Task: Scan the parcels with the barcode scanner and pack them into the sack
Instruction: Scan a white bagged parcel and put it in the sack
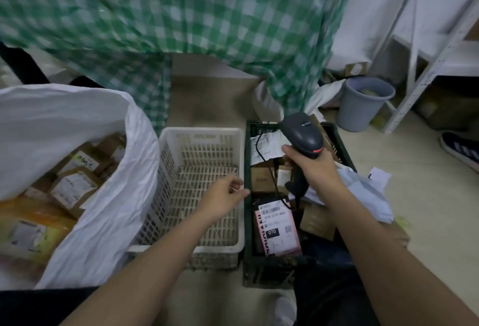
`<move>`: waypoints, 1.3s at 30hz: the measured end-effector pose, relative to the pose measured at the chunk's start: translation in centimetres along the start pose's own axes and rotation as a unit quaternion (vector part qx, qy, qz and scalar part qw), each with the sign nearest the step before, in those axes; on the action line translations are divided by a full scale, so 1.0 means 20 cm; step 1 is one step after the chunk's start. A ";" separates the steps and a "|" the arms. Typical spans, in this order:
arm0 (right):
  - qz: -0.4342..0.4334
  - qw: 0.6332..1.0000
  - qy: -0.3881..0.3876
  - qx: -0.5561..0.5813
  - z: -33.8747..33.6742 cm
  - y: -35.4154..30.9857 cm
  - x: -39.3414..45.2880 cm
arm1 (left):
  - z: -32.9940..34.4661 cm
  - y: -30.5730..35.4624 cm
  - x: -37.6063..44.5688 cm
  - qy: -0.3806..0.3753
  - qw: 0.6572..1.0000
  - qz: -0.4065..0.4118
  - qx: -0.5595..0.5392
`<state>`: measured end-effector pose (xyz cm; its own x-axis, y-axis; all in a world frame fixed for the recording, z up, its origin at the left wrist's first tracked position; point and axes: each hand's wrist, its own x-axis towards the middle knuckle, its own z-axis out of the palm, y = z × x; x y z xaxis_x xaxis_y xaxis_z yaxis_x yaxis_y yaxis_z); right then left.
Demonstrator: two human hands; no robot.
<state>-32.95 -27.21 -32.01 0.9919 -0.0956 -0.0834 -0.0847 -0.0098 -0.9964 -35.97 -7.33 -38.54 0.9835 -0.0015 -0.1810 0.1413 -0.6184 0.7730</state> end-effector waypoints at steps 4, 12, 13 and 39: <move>0.004 0.999 0.008 0.040 -0.09 0.06 0.05 | 0.28 -0.04 0.11 -0.082 0.994 0.005 0.066; 0.012 0.999 -0.024 0.039 -0.10 0.10 0.15 | 0.49 -0.10 0.31 -0.174 0.954 -0.030 0.242; 0.014 0.999 -0.026 0.031 -0.10 0.10 0.16 | 0.50 -0.09 0.32 -0.178 0.954 -0.030 0.241; -0.040 0.998 -0.041 -0.006 0.26 -0.05 0.04 | -0.52 -0.24 -0.17 0.113 0.981 -0.086 -0.130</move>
<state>-31.65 -22.02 -31.14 0.9999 -0.0122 -0.0056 -0.0059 -0.0256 -0.9997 -38.74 3.73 -35.30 0.9382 0.2775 -0.2067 0.3034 -0.3725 0.8770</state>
